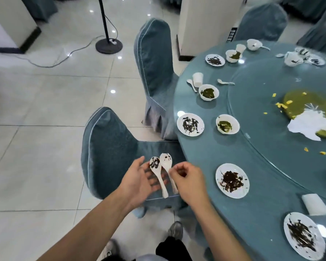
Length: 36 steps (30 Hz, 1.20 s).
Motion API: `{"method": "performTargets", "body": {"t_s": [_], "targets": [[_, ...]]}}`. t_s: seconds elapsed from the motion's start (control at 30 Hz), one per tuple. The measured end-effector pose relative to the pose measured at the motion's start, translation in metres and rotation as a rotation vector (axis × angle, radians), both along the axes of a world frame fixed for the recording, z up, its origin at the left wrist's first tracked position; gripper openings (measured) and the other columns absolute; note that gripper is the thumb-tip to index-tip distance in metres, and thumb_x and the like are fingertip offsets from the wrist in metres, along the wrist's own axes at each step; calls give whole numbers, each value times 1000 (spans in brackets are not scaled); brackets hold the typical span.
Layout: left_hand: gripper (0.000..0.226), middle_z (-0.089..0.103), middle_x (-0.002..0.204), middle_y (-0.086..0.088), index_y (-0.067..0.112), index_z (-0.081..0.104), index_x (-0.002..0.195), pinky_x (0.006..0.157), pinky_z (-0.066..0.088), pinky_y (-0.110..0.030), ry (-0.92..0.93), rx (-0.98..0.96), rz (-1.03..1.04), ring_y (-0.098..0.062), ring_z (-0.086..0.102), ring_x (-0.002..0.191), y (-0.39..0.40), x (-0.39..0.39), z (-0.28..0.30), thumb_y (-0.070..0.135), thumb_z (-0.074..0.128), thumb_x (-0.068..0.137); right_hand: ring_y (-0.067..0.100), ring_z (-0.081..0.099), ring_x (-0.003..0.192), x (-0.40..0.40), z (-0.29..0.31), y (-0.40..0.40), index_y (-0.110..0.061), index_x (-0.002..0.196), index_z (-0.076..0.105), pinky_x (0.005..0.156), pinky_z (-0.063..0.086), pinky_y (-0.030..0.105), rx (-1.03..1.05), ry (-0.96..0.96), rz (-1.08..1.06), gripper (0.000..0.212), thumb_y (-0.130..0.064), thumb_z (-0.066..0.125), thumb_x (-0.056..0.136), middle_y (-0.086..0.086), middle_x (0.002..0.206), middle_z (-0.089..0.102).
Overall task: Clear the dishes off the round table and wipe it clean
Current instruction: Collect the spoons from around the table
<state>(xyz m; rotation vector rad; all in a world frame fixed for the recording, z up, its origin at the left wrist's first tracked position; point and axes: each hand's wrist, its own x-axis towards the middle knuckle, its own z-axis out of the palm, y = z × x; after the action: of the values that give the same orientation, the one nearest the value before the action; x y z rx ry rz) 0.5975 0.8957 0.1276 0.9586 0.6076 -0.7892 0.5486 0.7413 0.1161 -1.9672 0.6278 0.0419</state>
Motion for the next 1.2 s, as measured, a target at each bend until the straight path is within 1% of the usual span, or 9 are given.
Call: {"method": "performTargets", "body": {"t_s": [0.13,0.23,0.27,0.37,0.47,0.53,0.7,0.87,1.2], "targets": [[54,67,127,-23,5,62,130,86,53,-46,-12,-4,45,-34,66,106,81,0,6,45,39,103,-4,64,69,12,14,93,-25,79,72,61,48,12,-93,24,113,7,-30,73,84,-16,70,70],[47,72,113,-20,6,66,115,76,50,-39,-26,-19,83,-28,69,87,144,1,11,44,40,103,-1,64,68,20,16,160,-26,78,70,64,50,19,-143,16,172,12,-35,72,84,-15,69,69],[46,71,108,-18,6,66,113,78,50,-39,-33,-19,104,-28,67,85,164,2,13,43,40,102,-3,63,67,22,18,182,-26,78,70,60,46,15,-150,14,189,13,-37,72,85,-16,68,68],[49,66,115,-20,5,61,125,103,45,-51,-31,-37,159,-34,59,105,219,8,15,42,41,102,-4,61,67,31,22,236,-26,80,68,58,42,12,-187,-27,233,19,-44,70,88,-16,69,68],[48,66,125,-24,4,59,127,108,43,-55,-19,-73,220,-39,61,111,261,14,17,41,42,102,6,61,77,44,21,266,-27,85,65,74,49,31,-307,-170,322,14,-39,64,93,-15,80,68],[54,62,133,-27,-2,54,135,109,44,-58,-15,-100,254,-43,62,115,282,20,19,40,43,102,15,58,83,57,16,276,-27,93,65,79,48,38,-466,-280,402,8,-34,61,93,-12,90,65],[56,62,133,-28,-2,51,140,102,49,-56,-9,-108,267,-44,63,113,312,52,24,39,44,103,17,55,100,100,5,279,-26,119,64,89,44,39,-671,-339,471,28,-32,60,92,-8,115,60],[56,65,130,-26,-3,52,139,98,52,-55,-31,-103,185,-45,62,119,324,115,28,39,42,103,20,53,108,156,-7,277,-26,126,60,97,42,39,-686,-329,413,34,-29,62,92,-6,123,56],[57,64,132,-26,-2,54,138,102,49,-56,-58,-69,-71,-44,62,121,287,285,44,40,43,102,21,54,107,274,-22,249,-27,126,58,93,44,39,-657,-230,182,38,-29,61,89,-6,122,57]]}}
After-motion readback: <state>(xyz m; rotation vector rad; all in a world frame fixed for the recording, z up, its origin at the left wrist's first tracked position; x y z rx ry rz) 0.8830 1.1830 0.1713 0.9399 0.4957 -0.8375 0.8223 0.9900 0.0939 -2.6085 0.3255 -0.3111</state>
